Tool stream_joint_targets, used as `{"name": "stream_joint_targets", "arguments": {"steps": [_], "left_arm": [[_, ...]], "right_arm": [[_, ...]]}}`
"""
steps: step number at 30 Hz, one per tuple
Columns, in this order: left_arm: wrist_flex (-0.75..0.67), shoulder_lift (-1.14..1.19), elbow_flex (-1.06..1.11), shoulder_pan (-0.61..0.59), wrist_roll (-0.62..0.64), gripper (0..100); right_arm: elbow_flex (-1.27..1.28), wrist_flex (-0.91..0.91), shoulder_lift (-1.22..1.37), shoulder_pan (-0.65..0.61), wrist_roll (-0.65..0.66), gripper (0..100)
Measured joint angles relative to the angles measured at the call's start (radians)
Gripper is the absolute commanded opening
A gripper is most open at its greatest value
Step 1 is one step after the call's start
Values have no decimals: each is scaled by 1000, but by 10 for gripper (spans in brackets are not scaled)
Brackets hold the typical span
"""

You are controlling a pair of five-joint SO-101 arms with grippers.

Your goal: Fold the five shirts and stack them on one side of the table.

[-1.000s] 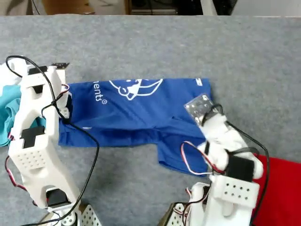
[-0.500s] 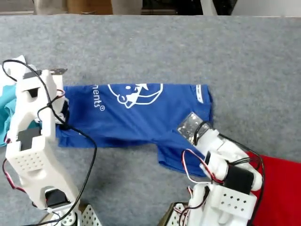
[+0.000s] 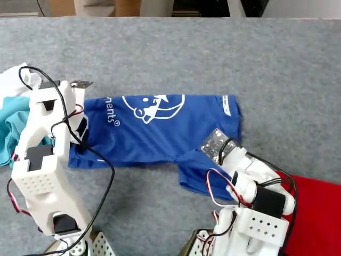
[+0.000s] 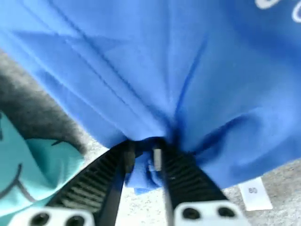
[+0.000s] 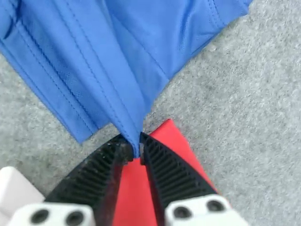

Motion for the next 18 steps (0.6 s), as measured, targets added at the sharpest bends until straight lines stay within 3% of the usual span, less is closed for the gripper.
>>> {"name": "stream_joint_targets", "arguments": {"steps": [4,6,9,12,13,15,18], "left_arm": [[25,0,-20,-51,-5,240],[80,2,-58,-74,26,247],[167,2,-155,-104,66,247],[252,2,-292,-138,77,231],[275,2,-342,-150,77,209],[301,2,-448,-166,83,143],[313,2,-565,-157,97,22]], "right_arm": [[0,0,0,0,34,299],[0,0,0,0,37,313],[-2,-9,0,0,41,251],[-38,-12,0,0,41,33],[-58,-17,0,0,37,0],[-87,-51,0,-8,-11,65],[-91,-91,0,-83,-60,62]]}}
